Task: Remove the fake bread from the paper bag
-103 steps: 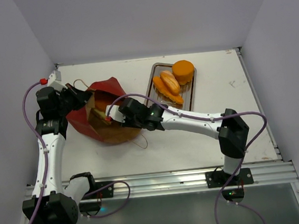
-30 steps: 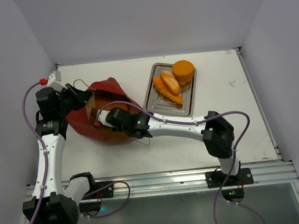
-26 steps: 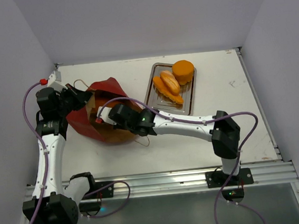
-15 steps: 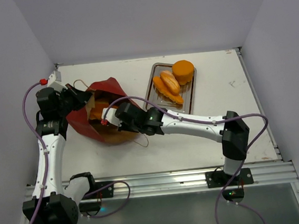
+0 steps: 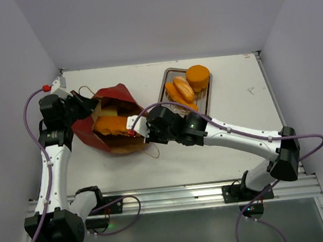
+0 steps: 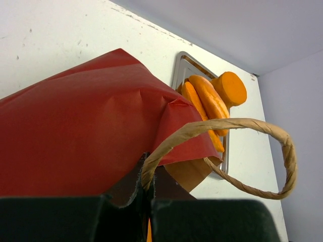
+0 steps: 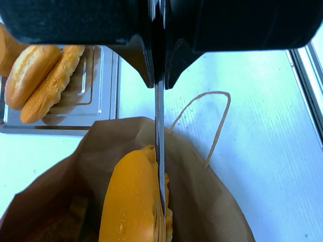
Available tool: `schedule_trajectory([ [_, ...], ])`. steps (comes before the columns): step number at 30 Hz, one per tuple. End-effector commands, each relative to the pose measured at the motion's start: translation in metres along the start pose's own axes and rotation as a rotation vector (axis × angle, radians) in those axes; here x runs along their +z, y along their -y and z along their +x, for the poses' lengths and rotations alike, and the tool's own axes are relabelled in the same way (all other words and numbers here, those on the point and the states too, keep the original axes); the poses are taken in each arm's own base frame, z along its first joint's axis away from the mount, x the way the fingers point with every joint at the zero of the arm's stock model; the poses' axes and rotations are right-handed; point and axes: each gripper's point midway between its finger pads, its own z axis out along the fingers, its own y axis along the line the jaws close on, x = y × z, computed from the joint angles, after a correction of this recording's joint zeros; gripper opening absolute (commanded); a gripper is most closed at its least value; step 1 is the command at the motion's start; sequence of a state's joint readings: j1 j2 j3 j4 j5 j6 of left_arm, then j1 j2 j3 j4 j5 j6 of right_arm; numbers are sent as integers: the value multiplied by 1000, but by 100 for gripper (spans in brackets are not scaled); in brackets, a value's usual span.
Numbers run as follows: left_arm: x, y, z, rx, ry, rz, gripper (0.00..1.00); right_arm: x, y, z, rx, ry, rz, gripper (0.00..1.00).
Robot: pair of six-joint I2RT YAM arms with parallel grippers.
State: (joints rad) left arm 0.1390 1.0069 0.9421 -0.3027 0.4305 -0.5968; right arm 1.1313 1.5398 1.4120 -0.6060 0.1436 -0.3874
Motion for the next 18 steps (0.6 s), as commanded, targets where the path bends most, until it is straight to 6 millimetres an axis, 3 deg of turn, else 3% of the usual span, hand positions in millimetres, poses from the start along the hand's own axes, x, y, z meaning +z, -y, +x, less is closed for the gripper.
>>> schedule_trajectory([
  [1,-5,4,-16,44,46,-8,0,-26,5,-10,-10,81,-13,0],
  [9,-7,11,-26,44,64,0,0,-41,4,10,-27,74,-29,0],
  [18,-9,10,-26,44,67,-11,0,-63,-1,16,-43,115,-60,0],
])
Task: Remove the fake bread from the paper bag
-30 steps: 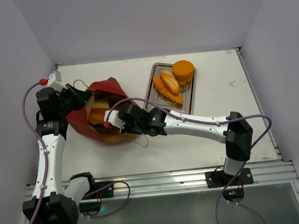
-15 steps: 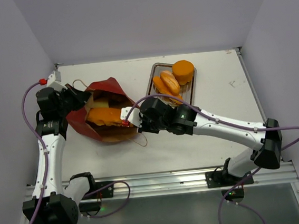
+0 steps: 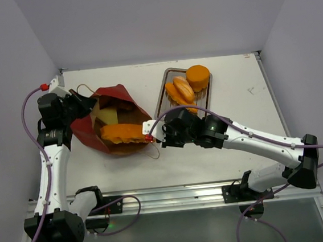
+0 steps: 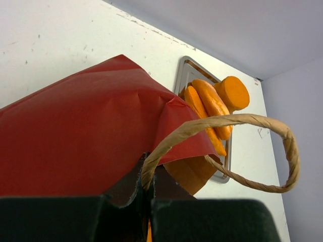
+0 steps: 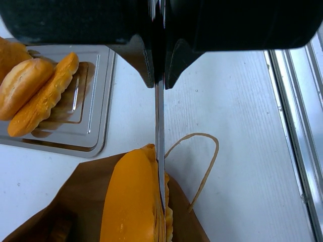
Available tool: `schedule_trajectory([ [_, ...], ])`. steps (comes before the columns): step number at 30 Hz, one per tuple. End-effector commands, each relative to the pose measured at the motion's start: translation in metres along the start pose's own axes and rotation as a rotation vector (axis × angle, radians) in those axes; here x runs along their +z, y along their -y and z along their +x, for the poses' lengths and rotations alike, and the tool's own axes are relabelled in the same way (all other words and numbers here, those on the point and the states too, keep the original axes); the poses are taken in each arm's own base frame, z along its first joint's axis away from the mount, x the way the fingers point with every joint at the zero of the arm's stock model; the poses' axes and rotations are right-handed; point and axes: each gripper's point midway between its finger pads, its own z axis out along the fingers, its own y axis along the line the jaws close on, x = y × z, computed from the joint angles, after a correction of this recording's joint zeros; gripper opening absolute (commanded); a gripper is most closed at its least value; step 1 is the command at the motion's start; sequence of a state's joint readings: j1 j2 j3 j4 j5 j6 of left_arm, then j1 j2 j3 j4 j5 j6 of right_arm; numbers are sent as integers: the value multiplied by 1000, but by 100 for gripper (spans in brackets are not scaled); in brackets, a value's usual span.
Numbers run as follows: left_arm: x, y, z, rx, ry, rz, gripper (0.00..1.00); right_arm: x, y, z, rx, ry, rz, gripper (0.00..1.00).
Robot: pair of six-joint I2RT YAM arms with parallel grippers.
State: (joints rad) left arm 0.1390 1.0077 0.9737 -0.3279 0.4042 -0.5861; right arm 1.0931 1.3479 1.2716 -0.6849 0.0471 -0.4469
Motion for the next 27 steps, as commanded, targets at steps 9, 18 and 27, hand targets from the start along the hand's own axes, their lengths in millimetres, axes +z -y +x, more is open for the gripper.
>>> schedule_trajectory([
  [9,-5,5,-18,25,54,-10,0,-45,6,-16,-3,156,-12,0],
  [18,-4,-3,-20,4,66,-53,0,-85,18,-12,26,224,24,0],
  [27,-4,-7,-19,1,69,-74,0,-116,50,9,87,235,182,0],
])
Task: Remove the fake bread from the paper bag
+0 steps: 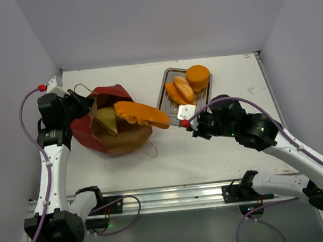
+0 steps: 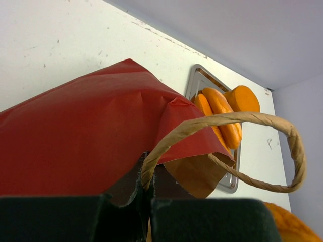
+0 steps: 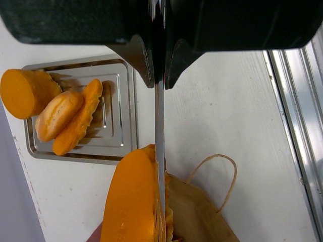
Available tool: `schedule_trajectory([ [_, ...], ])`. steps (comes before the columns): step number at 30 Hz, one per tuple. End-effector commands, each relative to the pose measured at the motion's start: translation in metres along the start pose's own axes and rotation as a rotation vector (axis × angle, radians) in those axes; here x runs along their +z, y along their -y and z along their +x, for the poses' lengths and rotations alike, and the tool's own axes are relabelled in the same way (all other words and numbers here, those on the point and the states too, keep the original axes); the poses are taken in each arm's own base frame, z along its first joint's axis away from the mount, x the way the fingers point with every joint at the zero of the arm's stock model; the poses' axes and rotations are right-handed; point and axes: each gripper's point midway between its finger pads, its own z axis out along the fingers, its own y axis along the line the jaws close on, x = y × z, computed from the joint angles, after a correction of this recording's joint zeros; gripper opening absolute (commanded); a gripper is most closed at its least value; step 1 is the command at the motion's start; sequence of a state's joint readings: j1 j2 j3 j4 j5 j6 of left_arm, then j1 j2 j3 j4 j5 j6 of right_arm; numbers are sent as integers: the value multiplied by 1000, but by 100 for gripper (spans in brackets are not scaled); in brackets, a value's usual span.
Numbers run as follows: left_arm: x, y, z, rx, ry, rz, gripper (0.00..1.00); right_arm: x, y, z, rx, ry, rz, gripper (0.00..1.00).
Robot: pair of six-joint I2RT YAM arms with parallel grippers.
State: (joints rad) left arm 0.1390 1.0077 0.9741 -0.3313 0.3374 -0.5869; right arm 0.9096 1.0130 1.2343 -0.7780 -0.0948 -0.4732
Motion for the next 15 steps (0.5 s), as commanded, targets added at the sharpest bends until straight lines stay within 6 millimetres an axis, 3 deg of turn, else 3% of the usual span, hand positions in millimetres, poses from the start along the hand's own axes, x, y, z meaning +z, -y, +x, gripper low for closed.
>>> schedule_trajectory([
  [1,-5,2,-15,5,39,-18,0,-17,25,-8,4,51,111,0],
  [8,-8,5,-14,17,36,-9,0,-35,64,13,85,11,275,0],
  [15,-17,12,-15,55,50,25,0,-12,88,58,121,-148,371,0],
])
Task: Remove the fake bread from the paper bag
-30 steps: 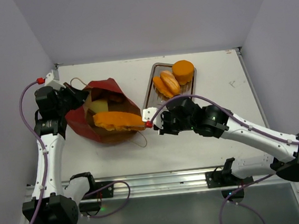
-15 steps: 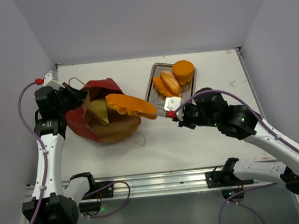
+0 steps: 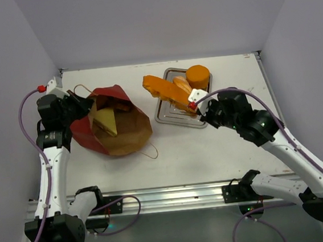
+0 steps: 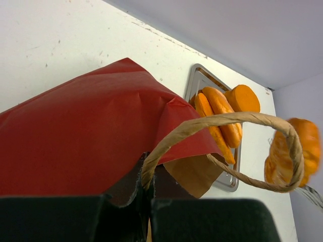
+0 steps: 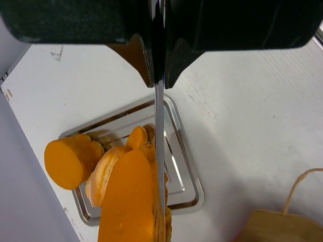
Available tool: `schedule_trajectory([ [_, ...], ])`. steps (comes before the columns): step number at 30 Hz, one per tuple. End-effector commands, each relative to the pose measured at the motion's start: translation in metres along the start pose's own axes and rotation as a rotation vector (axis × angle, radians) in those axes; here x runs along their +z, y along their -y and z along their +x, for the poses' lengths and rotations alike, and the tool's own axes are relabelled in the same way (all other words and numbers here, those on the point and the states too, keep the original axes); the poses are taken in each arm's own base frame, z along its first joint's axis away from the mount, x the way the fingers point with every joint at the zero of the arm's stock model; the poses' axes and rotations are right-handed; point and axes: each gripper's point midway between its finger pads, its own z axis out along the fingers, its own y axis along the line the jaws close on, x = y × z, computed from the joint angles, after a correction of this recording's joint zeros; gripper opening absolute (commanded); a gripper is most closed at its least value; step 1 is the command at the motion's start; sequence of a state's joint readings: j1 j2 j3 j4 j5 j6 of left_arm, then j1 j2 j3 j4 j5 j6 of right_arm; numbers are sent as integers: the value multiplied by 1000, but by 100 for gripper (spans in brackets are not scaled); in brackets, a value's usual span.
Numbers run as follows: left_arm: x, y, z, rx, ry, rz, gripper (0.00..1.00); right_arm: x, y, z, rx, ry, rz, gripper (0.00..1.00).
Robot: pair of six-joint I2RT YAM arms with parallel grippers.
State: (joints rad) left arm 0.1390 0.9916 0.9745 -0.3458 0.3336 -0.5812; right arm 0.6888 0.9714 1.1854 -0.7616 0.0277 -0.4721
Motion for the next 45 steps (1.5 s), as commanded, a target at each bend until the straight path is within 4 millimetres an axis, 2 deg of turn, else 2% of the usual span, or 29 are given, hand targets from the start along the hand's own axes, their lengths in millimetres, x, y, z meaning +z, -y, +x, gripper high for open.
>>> schedule_trajectory([
  [1,-13,12,-15,53,47,29,0,22,18,6,-2,-31,93,0],
  [5,-18,14,-14,77,52,38,0,50,15,26,-17,-131,81,0],
  [12,-21,15,-7,103,45,65,0,79,15,50,-35,-230,100,0],
  [22,-20,18,-5,115,41,91,0,95,6,74,-54,-346,62,0],
  [31,-19,18,0,116,30,102,0,106,-4,88,-57,-419,12,0],
  [35,-19,17,2,115,28,106,0,109,-6,89,-56,-430,-4,11],
  [41,-18,18,2,114,24,115,0,105,-9,78,-33,-401,-35,29],
  [45,-18,19,2,116,24,118,0,102,-11,73,-22,-387,-51,36],
])
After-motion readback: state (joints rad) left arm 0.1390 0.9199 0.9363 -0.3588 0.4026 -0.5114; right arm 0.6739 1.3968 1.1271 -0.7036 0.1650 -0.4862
